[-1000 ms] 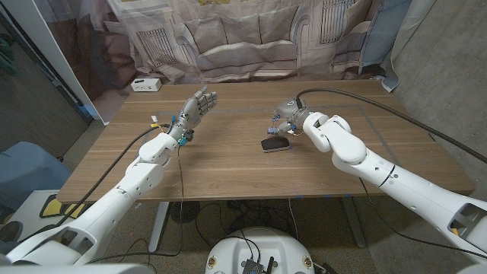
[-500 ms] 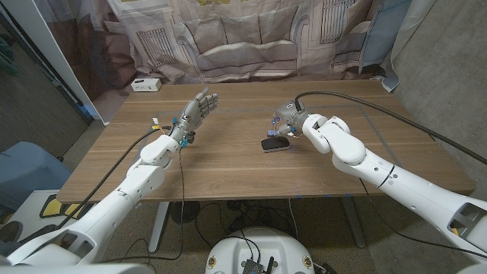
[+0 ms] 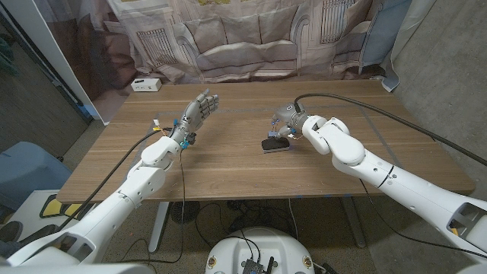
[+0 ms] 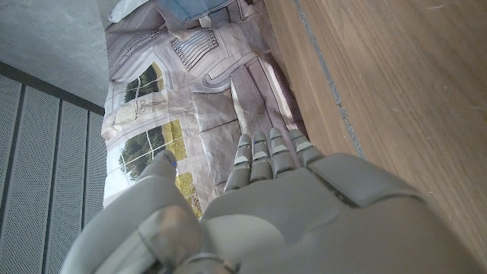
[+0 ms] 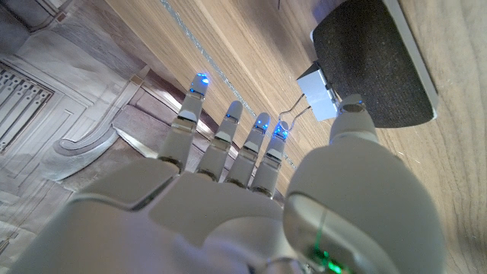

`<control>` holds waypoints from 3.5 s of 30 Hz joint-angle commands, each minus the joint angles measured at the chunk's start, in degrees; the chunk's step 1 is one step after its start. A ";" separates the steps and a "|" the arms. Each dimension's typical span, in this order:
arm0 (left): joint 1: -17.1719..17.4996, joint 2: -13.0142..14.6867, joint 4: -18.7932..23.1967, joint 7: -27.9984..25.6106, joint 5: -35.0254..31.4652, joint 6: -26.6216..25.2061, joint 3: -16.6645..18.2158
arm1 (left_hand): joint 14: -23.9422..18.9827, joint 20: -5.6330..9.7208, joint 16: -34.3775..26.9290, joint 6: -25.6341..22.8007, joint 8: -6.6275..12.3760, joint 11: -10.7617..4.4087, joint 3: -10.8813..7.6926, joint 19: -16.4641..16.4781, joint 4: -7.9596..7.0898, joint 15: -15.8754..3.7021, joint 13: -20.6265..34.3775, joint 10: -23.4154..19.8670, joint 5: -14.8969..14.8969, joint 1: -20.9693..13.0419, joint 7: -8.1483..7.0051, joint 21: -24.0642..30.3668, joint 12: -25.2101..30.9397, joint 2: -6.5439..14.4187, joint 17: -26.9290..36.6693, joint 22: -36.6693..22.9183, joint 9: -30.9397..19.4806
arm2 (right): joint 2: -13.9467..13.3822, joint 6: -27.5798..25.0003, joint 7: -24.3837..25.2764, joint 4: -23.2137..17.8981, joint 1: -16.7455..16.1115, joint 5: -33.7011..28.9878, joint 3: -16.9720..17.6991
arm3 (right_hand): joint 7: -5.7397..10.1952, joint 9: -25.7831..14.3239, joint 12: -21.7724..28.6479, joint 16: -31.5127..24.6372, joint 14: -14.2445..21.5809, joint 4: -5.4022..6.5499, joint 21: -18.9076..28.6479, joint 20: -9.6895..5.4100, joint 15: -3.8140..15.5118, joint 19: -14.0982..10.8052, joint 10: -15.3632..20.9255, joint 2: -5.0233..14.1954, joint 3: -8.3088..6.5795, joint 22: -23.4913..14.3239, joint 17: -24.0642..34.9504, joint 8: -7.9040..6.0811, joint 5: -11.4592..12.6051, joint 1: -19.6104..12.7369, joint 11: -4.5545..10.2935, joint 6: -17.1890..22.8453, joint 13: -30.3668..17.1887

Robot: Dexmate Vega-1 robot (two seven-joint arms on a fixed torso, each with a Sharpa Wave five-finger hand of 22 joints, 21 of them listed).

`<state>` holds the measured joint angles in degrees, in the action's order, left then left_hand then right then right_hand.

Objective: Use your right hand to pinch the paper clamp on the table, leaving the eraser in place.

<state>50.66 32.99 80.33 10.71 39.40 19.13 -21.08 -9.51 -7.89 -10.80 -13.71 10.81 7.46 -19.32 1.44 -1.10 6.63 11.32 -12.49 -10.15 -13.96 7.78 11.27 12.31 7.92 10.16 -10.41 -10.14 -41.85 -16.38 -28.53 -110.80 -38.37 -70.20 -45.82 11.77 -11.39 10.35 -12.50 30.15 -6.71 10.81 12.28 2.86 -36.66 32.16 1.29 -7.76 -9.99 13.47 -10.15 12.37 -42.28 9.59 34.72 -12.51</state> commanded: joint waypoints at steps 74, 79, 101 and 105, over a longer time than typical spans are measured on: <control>3.50 3.46 3.60 0.20 0.09 0.23 1.46 | 0.00 -0.35 0.06 -0.54 -0.07 -0.25 -1.56 -0.79 0.60 -0.25 0.20 -0.26 -0.21 0.08 -0.11 0.19 -0.09 -0.38 0.13 -0.03 -0.20 | 1.76 -12.00 16.60 -8.64 -12.75 13.51 9.08 | -7.29 -0.49 0.60 1.31 -16.61 5.75 -0.40 -10.34 -3.11 8.27 -15.18 1.67 2.31 0.06 0.01 -0.42 0.10 15.42 -11.66 -17.85 0.33; 4.22 4.21 4.86 -2.93 -2.88 0.53 1.44 | -0.28 -0.25 -0.05 1.03 -0.60 -0.28 -1.77 -0.58 0.77 -0.23 0.20 -0.44 -0.23 0.00 -0.50 0.28 -0.02 -0.41 0.12 -0.02 -0.19 | 1.70 -13.29 18.24 -9.38 -13.27 15.56 9.04 | -9.35 -0.30 0.33 1.61 -18.08 5.26 -0.79 -12.06 -2.85 11.69 -16.76 1.90 2.04 0.16 -0.60 0.22 -0.27 15.34 -12.39 -22.20 0.68; 6.17 4.94 4.56 -0.87 -3.33 5.69 2.32 | -0.27 0.96 -0.01 1.23 -0.32 -0.76 -2.22 0.15 1.29 -0.53 0.18 -0.56 -0.25 -0.26 -0.15 0.50 0.00 -0.61 0.09 0.01 -0.16 | 5.46 -10.25 39.79 -9.46 -19.56 35.00 14.91 | -14.15 -0.16 0.43 1.82 -22.62 4.06 -0.65 -13.05 -3.44 16.42 -19.61 3.14 0.99 0.25 -1.32 -1.02 -0.61 15.11 -14.54 -21.80 1.16; 6.17 4.27 3.99 -0.86 -3.32 6.44 2.12 | -0.31 0.98 -0.02 1.21 -0.29 -0.58 -2.26 0.22 1.36 -0.47 0.18 -0.61 -0.24 -0.27 -0.14 0.52 0.02 -0.68 0.08 0.02 -0.16 | 5.31 -8.37 42.44 -9.17 -20.11 39.16 16.15 | -15.94 -0.11 0.73 1.54 -22.57 3.99 -0.44 -13.00 -3.93 16.60 -19.32 3.12 1.00 0.26 -1.35 -1.63 -0.66 15.38 -15.46 -20.27 1.17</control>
<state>56.27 37.88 84.92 9.69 36.55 23.16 -18.94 -9.71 -7.28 -10.80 -12.56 10.37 7.16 -21.12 1.43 0.23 6.43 11.32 -12.80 -10.15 -14.22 7.68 11.27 12.31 7.66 10.16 -10.41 -10.12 -37.49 -29.09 4.56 -120.55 -55.28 -42.38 -33.92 -3.36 -11.45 10.82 -10.96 7.63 -2.53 10.14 -0.62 -0.61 -20.45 12.61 4.17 -6.59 -9.58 11.97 -11.28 11.98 -27.24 -5.26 13.86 -11.18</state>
